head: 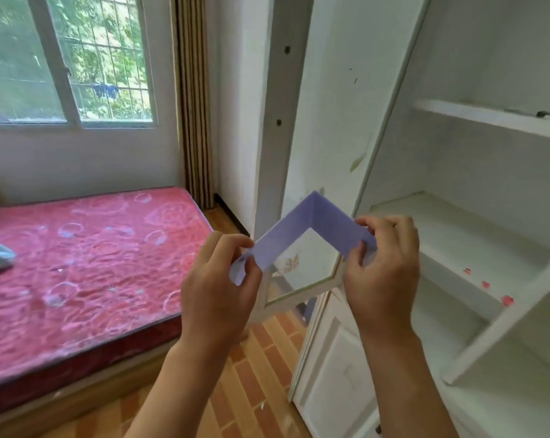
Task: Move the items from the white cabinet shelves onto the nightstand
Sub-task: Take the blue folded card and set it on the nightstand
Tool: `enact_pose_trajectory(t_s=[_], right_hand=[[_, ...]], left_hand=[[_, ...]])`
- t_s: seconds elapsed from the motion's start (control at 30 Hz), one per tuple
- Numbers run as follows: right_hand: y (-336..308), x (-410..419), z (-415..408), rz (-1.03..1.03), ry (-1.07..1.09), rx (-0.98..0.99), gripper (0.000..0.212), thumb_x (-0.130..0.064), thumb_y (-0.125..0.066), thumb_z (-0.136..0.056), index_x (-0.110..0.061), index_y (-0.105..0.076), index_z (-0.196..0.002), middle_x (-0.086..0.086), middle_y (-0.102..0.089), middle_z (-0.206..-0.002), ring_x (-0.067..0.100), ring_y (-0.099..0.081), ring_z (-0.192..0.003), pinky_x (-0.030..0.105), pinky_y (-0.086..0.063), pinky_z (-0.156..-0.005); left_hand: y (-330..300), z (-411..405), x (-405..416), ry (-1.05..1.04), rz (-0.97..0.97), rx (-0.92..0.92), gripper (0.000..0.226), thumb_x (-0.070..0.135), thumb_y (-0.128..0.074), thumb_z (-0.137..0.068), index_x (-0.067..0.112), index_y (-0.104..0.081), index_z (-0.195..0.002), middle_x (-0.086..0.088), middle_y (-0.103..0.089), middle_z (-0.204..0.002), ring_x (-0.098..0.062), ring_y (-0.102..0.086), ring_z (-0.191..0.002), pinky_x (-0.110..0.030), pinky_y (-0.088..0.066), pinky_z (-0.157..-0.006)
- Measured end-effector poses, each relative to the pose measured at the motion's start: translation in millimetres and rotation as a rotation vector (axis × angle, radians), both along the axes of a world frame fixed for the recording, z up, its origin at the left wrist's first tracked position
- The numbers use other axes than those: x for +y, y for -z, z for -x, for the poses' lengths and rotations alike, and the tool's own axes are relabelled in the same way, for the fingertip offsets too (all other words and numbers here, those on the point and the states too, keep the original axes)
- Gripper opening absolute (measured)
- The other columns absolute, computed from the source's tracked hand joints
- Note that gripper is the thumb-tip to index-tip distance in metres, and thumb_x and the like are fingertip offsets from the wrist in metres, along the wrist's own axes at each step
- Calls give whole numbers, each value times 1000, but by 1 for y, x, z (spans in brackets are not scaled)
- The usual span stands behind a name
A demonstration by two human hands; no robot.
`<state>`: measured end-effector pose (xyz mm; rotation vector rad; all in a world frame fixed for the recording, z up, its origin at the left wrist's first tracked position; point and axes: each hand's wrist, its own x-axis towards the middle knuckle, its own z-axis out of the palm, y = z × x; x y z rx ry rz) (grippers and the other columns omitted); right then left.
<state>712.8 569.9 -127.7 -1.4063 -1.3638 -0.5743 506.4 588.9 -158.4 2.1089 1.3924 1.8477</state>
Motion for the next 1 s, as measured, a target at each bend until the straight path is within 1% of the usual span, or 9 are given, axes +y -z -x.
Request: enact_pose_trajectory(t_s=[0.23,0.33,0.4,0.53,0.6,0.67,0.77,0.9,1.0], right_hand=[[3,-33,102,-9,-156,12,37,11,-75,-83,-7,-67,-115,6,-57,-109,17,-57,-99,12,-45,-83],[-1,-37,153,-28,-268,20,39,15,-70,-80,-7,-67,-111,5,-56,-108,21,-57,-97,27,-53,-78],[-5,-41,191,-38,-353,25,40,18,-67,-78,-7,-66,-109,5,-57,-106,25,-59,-97,31,-52,-78],[-8,-51,264,-14,-530,30,38,17,-65,-77,-6,-67,-107,6,-58,-105,27,-59,-97,14,-41,-81],[-7,-51,298,8,-614,15,37,15,-66,-78,-6,-67,-108,6,-58,-105,27,-59,-98,24,-48,-82],[-6,-48,330,19,-701,0,39,15,-67,-76,-7,-67,-108,6,-58,-106,27,-60,-98,37,-53,-80],[-2,-45,381,32,-831,-6,42,18,-70,-75,-6,-67,-109,7,-58,-107,26,-59,-98,38,-53,-78],[7,-45,451,85,-976,-20,43,17,-71,-75,-4,-68,-112,8,-59,-107,24,-58,-97,23,-44,-76],[14,-40,498,128,-1091,-25,43,17,-70,-75,-4,-68,-113,8,-58,-108,24,-58,-97,25,-46,-74]], left_hand=[[-2,107,-54,-139,-39,11,25,1,-77,-83,11,-65,-103,6,-53,-93,-14,-52,-75,-30,-46,-51],[-5,157,-79,-229,-55,-7,25,1,-78,-84,11,-65,-104,6,-55,-94,-15,-53,-74,-35,-48,-50],[-7,192,-96,-300,-56,-24,24,2,-77,-84,11,-66,-103,6,-55,-94,-14,-53,-74,-34,-48,-50],[-6,256,-131,-460,-36,-48,25,2,-77,-83,11,-66,-103,5,-58,-94,-12,-54,-76,-30,-46,-53],[-6,286,-148,-542,-38,-63,23,1,-77,-84,10,-67,-103,2,-60,-95,-13,-55,-77,-34,-48,-55],[-4,312,-165,-622,-32,-71,22,2,-77,-84,10,-67,-103,2,-62,-96,-11,-54,-79,-26,-46,-57],[-1,350,-188,-735,-4,-74,24,3,-77,-83,10,-66,-103,1,-62,-97,-8,-52,-81,-14,-39,-64],[5,398,-216,-894,41,-83,22,7,-74,-87,15,-64,-105,3,-61,-97,-12,-55,-85,-27,-46,-68],[9,428,-229,-1000,63,-78,23,8,-73,-89,18,-61,-106,5,-59,-99,-14,-58,-86,-27,-47,-68]])
